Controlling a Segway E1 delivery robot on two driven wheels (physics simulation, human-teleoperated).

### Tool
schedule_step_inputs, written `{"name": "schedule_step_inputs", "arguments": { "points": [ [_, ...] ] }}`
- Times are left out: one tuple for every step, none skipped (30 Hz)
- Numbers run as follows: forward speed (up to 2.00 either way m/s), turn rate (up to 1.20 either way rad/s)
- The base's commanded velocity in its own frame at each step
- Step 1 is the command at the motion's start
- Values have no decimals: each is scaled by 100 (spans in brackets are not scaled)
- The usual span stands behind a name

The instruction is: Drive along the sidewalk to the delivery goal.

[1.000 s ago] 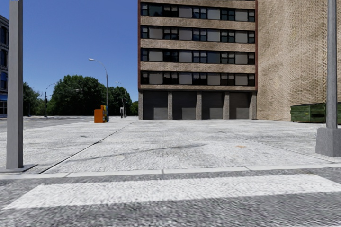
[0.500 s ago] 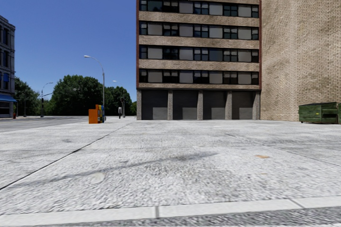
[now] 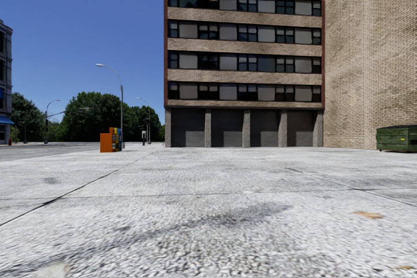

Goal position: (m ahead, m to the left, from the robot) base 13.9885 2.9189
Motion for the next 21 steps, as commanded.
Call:
{"name": "schedule_step_inputs", "arguments": {
  "points": [
    [200, 0],
    [200, 0],
    [200, 0],
    [200, 0],
    [200, 0],
    [200, 0],
    [200, 0],
    [200, 0],
    [200, 0],
    [200, 0],
    [200, 0],
    [200, 0],
    [200, 0],
    [200, 0],
    [200, 0],
    [200, 0],
    [200, 0],
    [200, 0],
    [200, 0],
    [200, 0],
    [200, 0]
  ]
}}
